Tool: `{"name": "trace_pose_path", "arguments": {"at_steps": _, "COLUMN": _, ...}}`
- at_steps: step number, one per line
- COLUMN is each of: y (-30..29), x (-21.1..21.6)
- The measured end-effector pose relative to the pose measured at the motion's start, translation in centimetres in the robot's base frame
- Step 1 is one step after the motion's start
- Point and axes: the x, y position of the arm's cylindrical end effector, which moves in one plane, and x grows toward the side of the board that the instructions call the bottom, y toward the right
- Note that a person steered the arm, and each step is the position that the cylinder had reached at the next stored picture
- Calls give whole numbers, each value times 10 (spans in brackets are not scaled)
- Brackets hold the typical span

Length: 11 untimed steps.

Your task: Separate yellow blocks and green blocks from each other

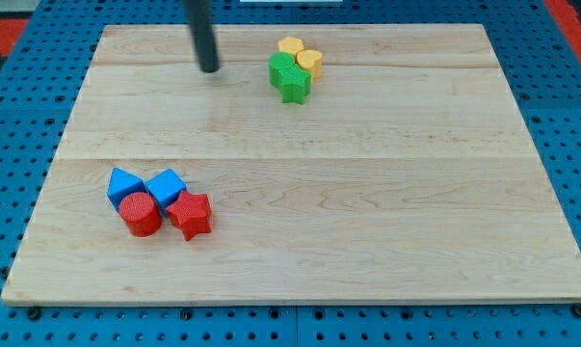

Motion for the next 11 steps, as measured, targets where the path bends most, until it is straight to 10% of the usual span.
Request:
{"name": "trace_pose_path", "arguments": {"at_steps": 3, "y": 110, "x": 18}}
{"name": "trace_pose_path", "arguments": {"at_steps": 8, "y": 63, "x": -17}}
{"name": "trace_pose_path", "arguments": {"at_steps": 11, "y": 151, "x": 67}}
